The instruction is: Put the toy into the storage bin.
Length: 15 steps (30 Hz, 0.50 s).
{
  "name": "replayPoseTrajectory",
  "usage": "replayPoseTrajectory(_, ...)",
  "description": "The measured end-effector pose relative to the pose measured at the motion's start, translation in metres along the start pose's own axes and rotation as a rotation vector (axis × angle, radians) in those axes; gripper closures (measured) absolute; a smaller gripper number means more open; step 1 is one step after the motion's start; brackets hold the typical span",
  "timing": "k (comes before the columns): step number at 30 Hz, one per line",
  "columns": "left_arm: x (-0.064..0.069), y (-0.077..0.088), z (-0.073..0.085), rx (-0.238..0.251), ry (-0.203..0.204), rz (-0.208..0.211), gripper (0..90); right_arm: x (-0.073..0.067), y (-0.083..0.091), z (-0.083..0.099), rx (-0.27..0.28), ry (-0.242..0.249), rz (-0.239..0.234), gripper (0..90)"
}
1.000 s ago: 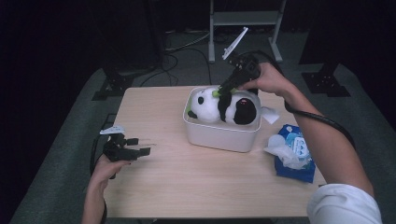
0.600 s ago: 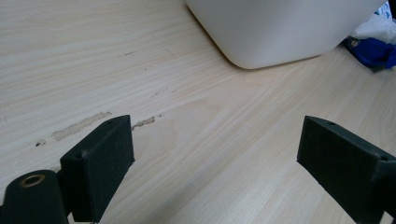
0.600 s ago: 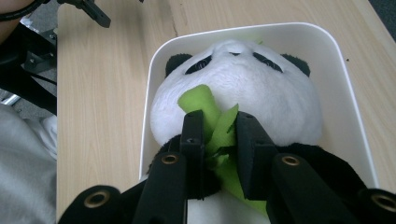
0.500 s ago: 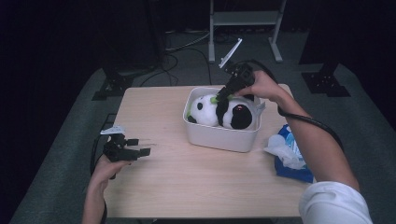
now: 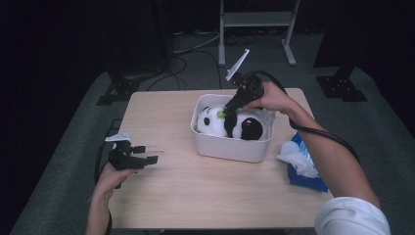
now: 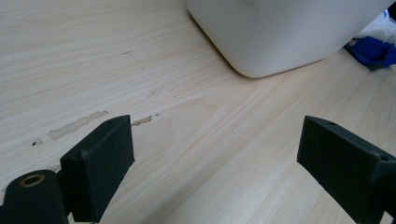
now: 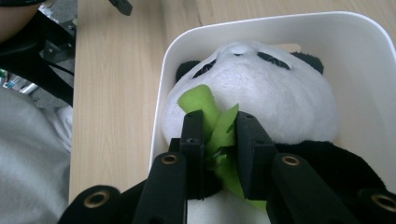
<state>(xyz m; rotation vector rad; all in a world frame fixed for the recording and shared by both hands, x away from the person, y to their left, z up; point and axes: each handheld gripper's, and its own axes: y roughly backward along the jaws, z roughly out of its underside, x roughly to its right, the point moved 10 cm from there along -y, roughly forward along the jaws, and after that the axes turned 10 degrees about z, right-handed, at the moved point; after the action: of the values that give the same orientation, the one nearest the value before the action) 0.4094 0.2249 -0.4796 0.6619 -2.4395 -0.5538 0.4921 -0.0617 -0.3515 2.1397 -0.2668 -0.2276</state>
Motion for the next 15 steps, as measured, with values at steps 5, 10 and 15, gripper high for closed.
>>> replayPoseTrajectory(5, 0.001, -0.001, 0.0, 0.0, 0.0, 0.001, 9.6, -0.01, -0.001, 0.002, 0.008, 0.011, -0.021, 73.8)
replayPoseTrajectory(10, 0.002, -0.002, 0.0, -0.005, -0.003, 0.003, 9.6, -0.021, -0.002, 0.002, 0.006, 0.033, -0.04, 73.8)
replayPoseTrajectory(15, 0.003, -0.003, -0.002, -0.004, -0.008, 0.005, 9.6, -0.034, -0.002, 0.0, 0.002, 0.055, -0.054, 73.8)
